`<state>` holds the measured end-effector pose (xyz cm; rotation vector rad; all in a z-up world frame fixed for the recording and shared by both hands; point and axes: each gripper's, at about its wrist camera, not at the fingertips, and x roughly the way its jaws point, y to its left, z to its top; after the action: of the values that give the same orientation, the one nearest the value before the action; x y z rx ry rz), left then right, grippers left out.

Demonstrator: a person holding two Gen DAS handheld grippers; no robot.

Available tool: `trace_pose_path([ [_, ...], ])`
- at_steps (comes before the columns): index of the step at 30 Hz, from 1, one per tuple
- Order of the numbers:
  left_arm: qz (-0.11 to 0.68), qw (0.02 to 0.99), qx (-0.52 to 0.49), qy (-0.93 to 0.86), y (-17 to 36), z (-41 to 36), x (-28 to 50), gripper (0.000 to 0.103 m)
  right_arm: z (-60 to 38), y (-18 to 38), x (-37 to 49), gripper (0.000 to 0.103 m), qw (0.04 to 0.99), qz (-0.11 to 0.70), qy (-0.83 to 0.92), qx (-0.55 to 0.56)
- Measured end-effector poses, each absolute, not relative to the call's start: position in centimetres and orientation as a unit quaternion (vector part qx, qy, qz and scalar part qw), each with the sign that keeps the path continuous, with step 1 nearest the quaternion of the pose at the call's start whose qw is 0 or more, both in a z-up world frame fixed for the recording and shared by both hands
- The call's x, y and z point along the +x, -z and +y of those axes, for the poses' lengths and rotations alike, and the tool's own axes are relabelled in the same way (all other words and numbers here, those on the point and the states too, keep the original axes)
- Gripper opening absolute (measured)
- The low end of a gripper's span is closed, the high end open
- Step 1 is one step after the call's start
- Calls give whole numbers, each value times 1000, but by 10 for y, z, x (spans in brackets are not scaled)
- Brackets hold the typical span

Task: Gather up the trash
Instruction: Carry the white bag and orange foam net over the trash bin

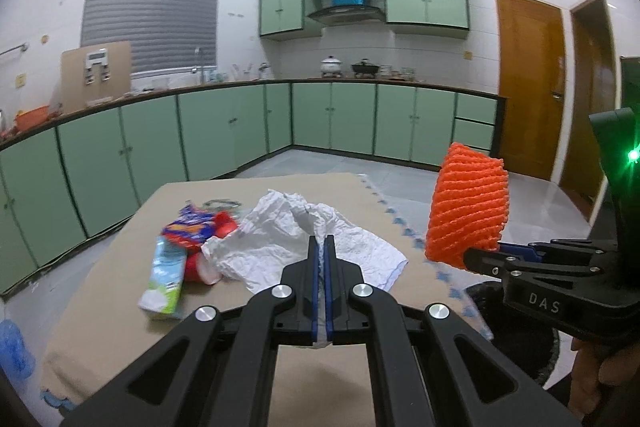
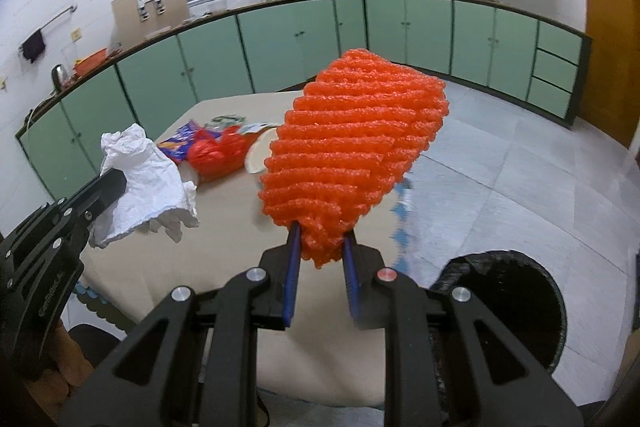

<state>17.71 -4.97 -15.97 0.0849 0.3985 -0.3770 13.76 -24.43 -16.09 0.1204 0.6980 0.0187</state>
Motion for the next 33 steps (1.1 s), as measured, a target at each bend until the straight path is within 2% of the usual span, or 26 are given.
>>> trace_pose_path([
  [16, 205, 932, 70, 290, 169, -168, 177, 2, -364, 179, 87, 19, 930, 342, 100, 90],
  [24, 217, 905, 98, 354, 188, -243, 175, 2, -435, 218, 67, 19, 908, 370, 158, 119],
  [33, 269, 855, 122, 425, 241, -329, 181, 2, -510, 272, 69, 19, 857, 429, 184, 217],
])
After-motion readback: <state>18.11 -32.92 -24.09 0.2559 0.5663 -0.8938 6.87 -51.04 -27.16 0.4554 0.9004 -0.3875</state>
